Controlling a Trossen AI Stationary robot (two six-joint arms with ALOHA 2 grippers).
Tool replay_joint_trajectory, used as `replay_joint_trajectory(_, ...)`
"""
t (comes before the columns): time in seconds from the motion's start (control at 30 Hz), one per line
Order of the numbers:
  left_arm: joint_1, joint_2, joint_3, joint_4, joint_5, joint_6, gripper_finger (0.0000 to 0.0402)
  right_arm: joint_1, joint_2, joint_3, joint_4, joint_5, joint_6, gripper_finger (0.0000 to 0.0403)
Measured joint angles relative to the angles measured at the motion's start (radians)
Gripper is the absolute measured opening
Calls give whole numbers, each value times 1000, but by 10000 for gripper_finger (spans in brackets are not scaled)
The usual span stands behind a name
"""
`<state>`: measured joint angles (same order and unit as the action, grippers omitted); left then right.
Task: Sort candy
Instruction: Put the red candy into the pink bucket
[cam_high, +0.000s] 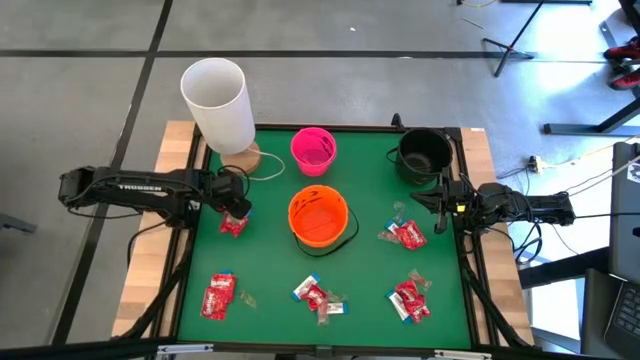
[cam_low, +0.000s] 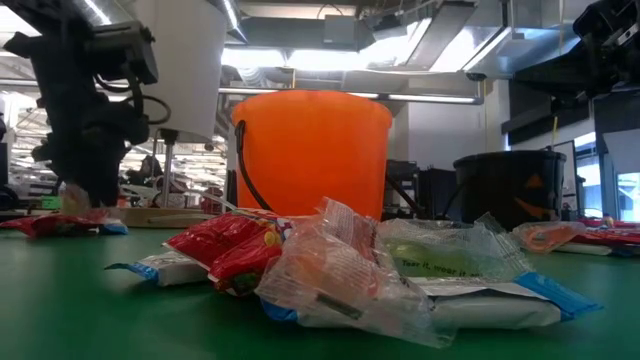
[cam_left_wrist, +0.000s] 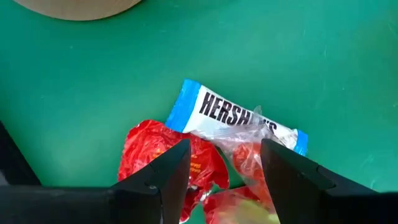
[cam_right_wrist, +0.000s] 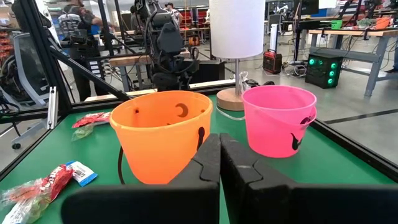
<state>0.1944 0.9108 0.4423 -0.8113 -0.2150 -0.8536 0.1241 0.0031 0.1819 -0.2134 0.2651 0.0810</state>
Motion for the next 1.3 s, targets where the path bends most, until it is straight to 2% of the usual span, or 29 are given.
replay_joint_trajectory(0.4,0,0,-3,63,40,52,185,0,0,0,0,0,0,1)
replay_joint_trajectory(0.97,0,0,15,69,81,79,185,0,0,0,0,0,0,1)
replay_joint_trajectory(1.3,0,122,15,74,79,111,185,0,0,0,0,0,0,1)
